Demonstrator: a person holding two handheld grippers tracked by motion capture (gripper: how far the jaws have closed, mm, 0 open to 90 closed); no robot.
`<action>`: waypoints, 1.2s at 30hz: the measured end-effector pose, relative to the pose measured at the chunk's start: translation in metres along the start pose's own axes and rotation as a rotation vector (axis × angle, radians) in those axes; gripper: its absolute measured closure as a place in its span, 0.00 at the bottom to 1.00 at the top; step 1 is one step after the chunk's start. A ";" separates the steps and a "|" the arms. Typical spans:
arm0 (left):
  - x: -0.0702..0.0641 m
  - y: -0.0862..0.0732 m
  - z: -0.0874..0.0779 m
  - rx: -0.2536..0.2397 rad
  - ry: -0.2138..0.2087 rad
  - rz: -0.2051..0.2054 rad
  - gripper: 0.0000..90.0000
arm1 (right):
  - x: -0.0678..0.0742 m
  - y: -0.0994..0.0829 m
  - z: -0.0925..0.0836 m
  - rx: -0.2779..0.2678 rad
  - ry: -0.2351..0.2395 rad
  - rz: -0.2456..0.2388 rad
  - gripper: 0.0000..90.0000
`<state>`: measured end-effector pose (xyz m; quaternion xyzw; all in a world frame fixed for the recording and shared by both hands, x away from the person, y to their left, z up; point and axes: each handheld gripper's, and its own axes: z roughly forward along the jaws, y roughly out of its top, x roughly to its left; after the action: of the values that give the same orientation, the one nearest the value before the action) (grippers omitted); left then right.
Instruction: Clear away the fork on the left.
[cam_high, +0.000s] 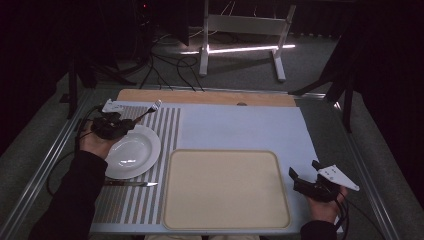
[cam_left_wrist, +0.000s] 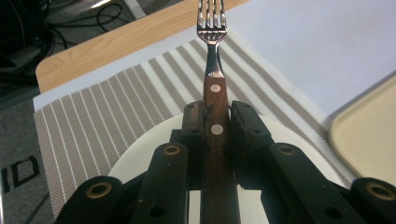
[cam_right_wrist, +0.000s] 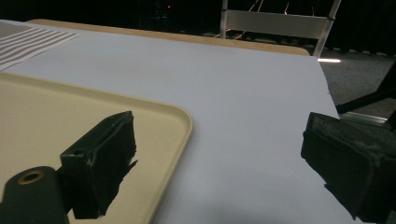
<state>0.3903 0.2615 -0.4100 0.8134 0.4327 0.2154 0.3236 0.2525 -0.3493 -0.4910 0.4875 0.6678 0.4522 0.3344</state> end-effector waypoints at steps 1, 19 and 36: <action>-0.006 0.002 -0.002 -0.005 0.001 -0.002 0.86 | 0.001 0.000 0.001 0.000 0.002 -0.003 0.11; -0.052 -0.007 -0.008 -0.020 -0.002 -0.015 0.86 | 0.003 0.001 0.002 -0.004 0.005 -0.008 0.11; -0.096 -0.024 -0.008 -0.047 0.013 -0.056 0.86 | 0.005 0.001 0.002 -0.006 0.008 -0.004 0.11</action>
<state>0.3200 0.1933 -0.4284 0.7917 0.4522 0.2216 0.3459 0.2531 -0.3442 -0.4904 0.4833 0.6689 0.4555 0.3339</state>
